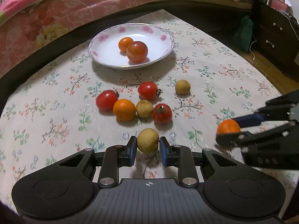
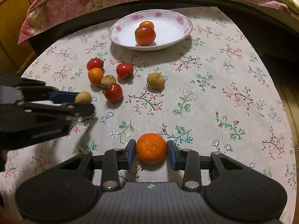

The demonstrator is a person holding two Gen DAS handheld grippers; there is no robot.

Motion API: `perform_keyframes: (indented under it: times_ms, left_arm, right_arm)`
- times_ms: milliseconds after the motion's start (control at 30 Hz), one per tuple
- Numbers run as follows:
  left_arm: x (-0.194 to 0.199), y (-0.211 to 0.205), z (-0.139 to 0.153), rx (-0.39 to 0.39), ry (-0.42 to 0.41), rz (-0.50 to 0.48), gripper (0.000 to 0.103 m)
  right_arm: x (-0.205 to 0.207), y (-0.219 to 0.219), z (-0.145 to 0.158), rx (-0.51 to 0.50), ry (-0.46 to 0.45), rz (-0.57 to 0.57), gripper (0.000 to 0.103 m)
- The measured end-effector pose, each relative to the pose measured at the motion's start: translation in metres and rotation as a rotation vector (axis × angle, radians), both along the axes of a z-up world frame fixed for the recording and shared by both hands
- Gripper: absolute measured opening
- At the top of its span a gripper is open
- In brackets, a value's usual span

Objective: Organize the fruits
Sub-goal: 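Carry the yellow-brown fruit with the left tool toward the plate while the right tool carries the tangerine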

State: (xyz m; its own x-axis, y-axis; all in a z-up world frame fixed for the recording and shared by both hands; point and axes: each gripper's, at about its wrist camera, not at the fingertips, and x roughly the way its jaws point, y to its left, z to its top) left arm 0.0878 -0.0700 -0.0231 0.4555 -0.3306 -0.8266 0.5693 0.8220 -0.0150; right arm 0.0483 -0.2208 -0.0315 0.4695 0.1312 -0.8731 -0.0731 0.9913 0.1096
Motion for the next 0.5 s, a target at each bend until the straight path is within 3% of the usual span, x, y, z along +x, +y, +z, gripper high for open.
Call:
perform_keyframes:
  times_ms: [500]
  left_arm:
    - [-0.013,0.009,-0.015,0.028,0.027,-0.021,0.037]
  right_arm:
    - [0.002,0.013,-0.007,-0.065,-0.011,0.045,0.035]
